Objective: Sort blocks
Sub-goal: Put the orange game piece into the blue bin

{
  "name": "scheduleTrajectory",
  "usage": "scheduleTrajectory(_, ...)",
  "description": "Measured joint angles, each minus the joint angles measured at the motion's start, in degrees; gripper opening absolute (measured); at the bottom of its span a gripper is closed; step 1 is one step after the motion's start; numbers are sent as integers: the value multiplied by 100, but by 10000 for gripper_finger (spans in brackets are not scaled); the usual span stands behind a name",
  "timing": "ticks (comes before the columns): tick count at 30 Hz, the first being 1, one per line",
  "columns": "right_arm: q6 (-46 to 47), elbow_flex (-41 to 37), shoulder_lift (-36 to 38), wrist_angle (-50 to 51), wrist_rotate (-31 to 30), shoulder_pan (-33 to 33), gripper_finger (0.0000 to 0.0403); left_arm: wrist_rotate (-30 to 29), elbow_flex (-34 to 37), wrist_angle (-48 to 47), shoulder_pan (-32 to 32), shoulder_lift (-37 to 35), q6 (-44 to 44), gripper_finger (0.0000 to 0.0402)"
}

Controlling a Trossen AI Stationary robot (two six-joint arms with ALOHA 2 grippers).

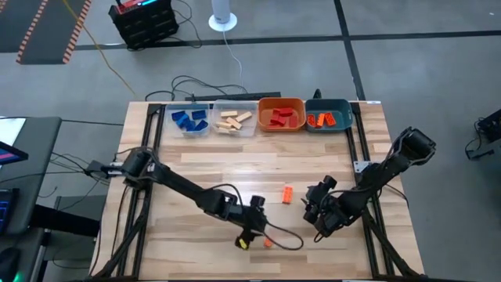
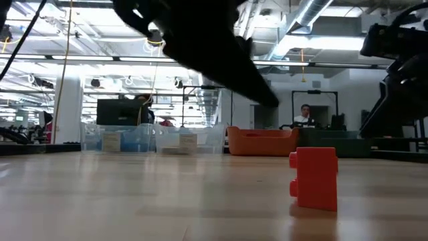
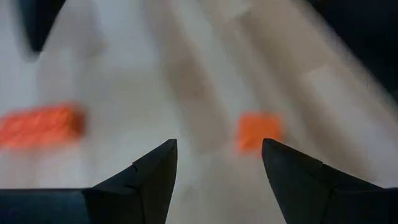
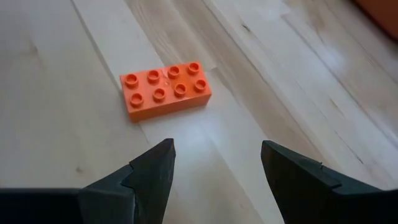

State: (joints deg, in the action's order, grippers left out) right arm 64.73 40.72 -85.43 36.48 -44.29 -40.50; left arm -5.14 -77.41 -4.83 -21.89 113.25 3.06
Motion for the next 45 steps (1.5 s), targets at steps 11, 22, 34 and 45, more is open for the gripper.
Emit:
scheduleTrajectory(11,-28,-79,-4,-140,-121,3,271,643,-35,980,-67,580,6,261)
scheduleTrajectory(22,-70,-77,-7,-239,-153,14,271,504,-63,1365,-177,1034,524,342)
scheduleTrajectory(34,-76,-77,-6,-220,-230,21,271,469,-85,1765,-74,1349,-130,275)
scheduleTrajectory(45,1197,1322,1355,3265,-430,-285,271,432,-83,769,352,447,-40,135)
